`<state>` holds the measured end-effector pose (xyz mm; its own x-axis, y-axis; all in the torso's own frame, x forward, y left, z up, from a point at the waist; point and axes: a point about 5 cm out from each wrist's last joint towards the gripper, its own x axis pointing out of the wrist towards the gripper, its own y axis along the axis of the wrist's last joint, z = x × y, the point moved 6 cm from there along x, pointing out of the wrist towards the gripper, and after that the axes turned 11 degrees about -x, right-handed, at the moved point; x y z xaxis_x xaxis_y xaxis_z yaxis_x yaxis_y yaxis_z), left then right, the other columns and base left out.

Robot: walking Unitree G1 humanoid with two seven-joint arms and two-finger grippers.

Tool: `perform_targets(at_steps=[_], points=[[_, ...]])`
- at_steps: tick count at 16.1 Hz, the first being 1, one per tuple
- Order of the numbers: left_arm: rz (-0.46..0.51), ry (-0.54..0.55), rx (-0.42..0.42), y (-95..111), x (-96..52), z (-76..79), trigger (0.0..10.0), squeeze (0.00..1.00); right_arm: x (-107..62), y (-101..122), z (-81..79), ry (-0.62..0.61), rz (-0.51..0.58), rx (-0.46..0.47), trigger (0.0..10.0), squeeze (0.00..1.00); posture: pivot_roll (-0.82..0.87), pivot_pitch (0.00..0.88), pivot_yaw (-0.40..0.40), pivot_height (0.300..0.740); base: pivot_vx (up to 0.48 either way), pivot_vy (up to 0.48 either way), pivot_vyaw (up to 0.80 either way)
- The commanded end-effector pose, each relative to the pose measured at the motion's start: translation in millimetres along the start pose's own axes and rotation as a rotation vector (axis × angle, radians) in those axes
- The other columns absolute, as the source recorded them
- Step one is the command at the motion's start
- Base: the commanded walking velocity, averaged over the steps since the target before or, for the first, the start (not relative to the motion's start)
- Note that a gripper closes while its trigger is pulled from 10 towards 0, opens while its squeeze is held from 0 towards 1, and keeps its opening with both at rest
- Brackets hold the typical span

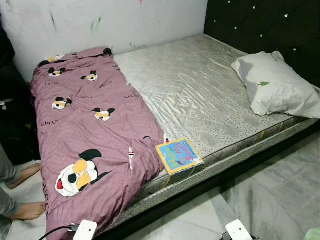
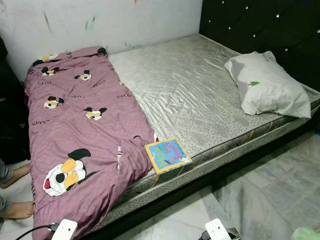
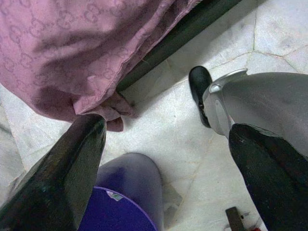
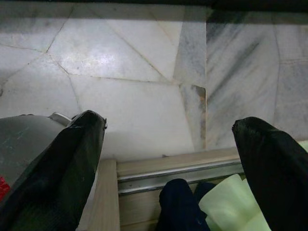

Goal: Clean up the room

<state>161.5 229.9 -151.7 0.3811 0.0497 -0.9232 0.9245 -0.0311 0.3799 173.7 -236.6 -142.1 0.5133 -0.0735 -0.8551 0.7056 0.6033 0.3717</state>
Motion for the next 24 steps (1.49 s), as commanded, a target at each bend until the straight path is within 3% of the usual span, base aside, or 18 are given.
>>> perform_targets(at_steps=[1, 4, 11, 24], points=[[0.003, 0.010, -0.020, -0.6, -0.7, -4.7, 10.0, 0.00, 0.1, 2.9, 0.5, -0.001, 0.015, -0.011, 10.0, 0.00, -0.05, 0.000, 0.029, 0.740, 0.000, 0.000, 0.00], [0.002, 0.005, -0.006, -0.3, -0.7, -4.3, 10.0, 0.00, -0.6, 8.6, 4.0, -0.032, 0.058, -0.002, 10.0, 0.00, -0.05, 0.000, 0.030, 0.740, 0.000, 0.000, 0.53], [0.020, -0.012, -0.031, 2.0, -0.7, -1.9, 10.0, 0.00, 0.0, 6.5, 1.5, -0.009, 0.040, -0.017, 10.0, 0.00, -0.05, 0.000, 0.029, 0.740, 0.000, 0.000, 0.69], [0.011, -0.007, -0.009, 1.9, -0.7, -2.8, 10.0, 0.00, 0.1, 5.4, 3.0, -0.019, 0.029, -0.011, 10.0, 0.00, -0.06, 0.000, 0.030, 0.740, 0.000, 0.299, 0.00]])
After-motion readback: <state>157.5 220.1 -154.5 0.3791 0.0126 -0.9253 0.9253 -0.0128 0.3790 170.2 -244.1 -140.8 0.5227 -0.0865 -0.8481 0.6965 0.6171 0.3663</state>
